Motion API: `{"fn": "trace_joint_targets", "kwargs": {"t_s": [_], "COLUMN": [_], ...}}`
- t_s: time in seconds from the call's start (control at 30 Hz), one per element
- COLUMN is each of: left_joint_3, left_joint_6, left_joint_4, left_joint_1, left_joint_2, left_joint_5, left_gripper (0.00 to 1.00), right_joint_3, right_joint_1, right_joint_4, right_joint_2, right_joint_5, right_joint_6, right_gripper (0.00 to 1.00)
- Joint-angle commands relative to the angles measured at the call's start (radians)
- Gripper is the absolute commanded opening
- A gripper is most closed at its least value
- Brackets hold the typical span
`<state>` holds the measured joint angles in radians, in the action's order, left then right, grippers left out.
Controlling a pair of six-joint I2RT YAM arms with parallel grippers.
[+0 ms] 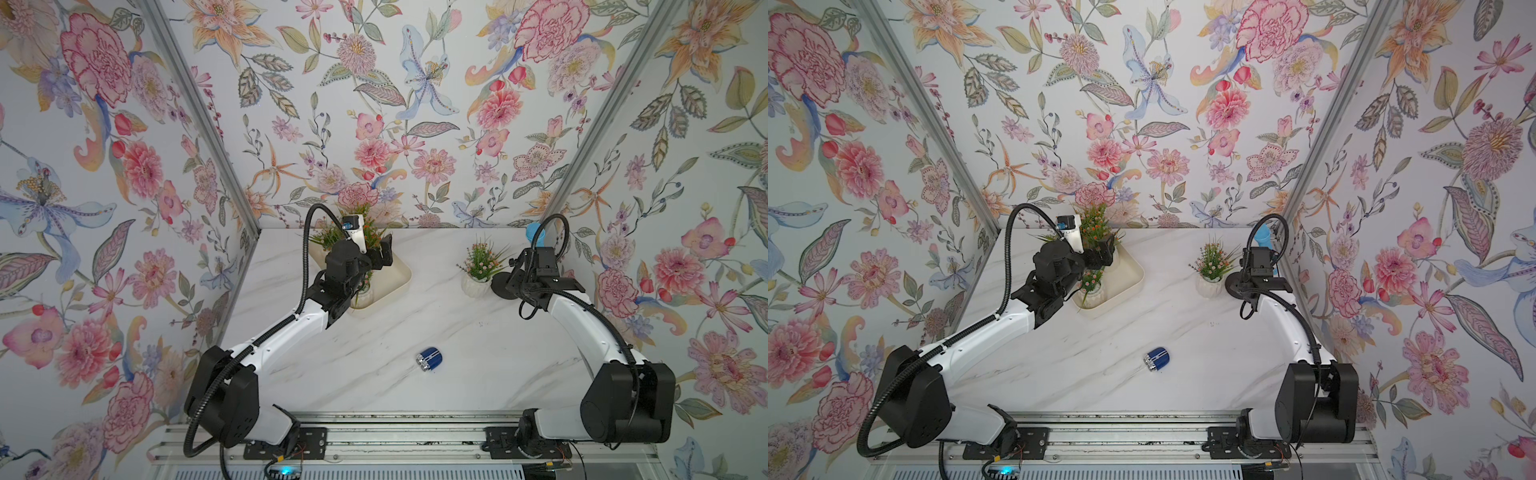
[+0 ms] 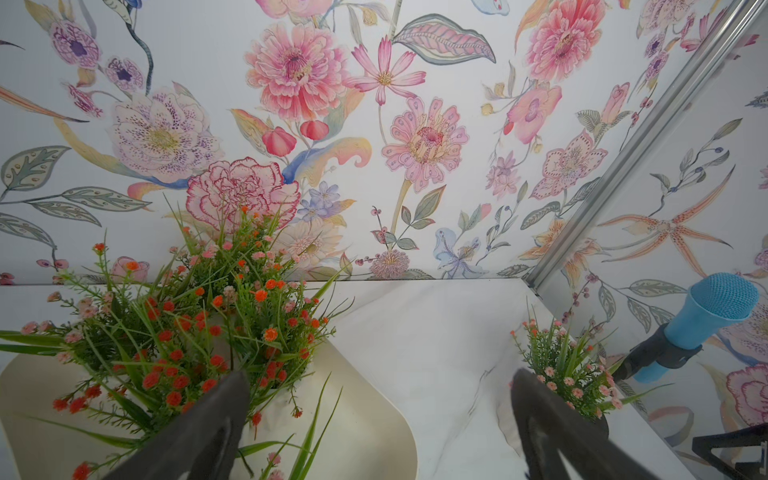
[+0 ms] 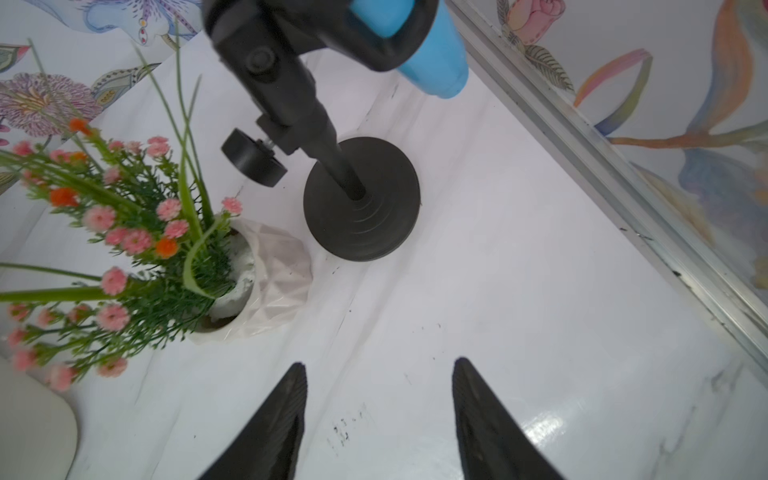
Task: Put the potted gypsophila into the storage box
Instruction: Place the baby's breath potted plant at the storage box, then pick up the baby's breath potted plant from the center of the board.
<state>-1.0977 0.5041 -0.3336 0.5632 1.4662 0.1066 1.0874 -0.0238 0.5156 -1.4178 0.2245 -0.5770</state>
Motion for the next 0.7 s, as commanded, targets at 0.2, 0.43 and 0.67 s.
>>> {"fn": "trace_joint_targets", "kwargs": {"t_s": [0.2, 0.43, 0.67], "left_joint_3": [-0.060, -0.044, -0.038], "left_joint_6": [0.001, 0.013, 0.023], "left_joint_4": [-0.059, -0.074, -0.061], "left_joint_1": [0.024, 0.056, 0.078], "left_joint_2": [0.046, 0.049, 0.046], "left_joint_5": [-0.005, 0.073, 0.109], "left_gripper": [1.00, 1.00, 1.00], "right_joint_3": [0.050, 0.130, 0.193], "right_joint_1": [0.011, -0.004, -0.023], "right_joint_4": [-0.111, -0.132, -0.134], "right_joint_2": [-0.144, -0.254, -0.333], "right_joint_5": [-0.133, -0.187, -0.191], "right_joint_6": [-0.004, 0.069, 0.129], "right_gripper": [0.50, 0.42, 0.42]}}
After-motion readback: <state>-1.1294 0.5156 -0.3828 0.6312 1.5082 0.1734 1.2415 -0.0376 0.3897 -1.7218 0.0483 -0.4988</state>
